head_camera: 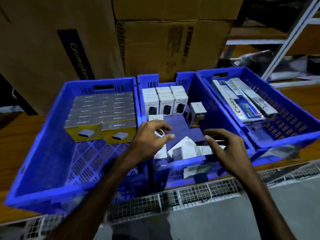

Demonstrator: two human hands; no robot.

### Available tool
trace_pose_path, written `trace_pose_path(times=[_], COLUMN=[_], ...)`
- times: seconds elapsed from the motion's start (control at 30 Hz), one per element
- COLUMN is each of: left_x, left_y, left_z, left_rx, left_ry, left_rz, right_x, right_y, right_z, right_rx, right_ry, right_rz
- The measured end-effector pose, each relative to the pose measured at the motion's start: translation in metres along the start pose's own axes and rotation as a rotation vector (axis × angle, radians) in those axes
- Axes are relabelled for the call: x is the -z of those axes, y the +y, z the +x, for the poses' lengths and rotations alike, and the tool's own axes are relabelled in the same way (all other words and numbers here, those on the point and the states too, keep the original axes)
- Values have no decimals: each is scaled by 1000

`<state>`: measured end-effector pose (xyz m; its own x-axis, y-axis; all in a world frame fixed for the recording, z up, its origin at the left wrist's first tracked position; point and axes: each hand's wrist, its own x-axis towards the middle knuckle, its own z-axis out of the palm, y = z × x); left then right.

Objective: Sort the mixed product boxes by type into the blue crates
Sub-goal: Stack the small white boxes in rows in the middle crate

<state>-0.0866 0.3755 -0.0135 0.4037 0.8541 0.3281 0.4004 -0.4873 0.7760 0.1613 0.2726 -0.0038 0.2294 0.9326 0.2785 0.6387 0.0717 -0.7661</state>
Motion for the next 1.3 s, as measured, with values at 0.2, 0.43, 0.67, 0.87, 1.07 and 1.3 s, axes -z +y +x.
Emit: trace_pose_path(times=[0.2,0.43,0.67,0.87,1.07,1.3], left_x=[-11,-10,-5,-2,1,6], left_y=[-3,-5,-18,-31,-40,-46], left_z=[2,22,57,70,75,82], left_rx=[149,245,369,343,386,438], left_ry=[177,267,267,285,438,552], left_rz=[49,-58,-197,-286,-440,-538], right_x=[19,-41,-136,-187,-222,-194], right_y=[28,21,30,54,112,66], right_z=[46,127,181,198,208,191], right_rx=[8,16,-369,-372,-328,-352], right_ry=[-177,-527,-626,-675,-840,-787], right_rz=[18,-95,-20,-103,-156,-84])
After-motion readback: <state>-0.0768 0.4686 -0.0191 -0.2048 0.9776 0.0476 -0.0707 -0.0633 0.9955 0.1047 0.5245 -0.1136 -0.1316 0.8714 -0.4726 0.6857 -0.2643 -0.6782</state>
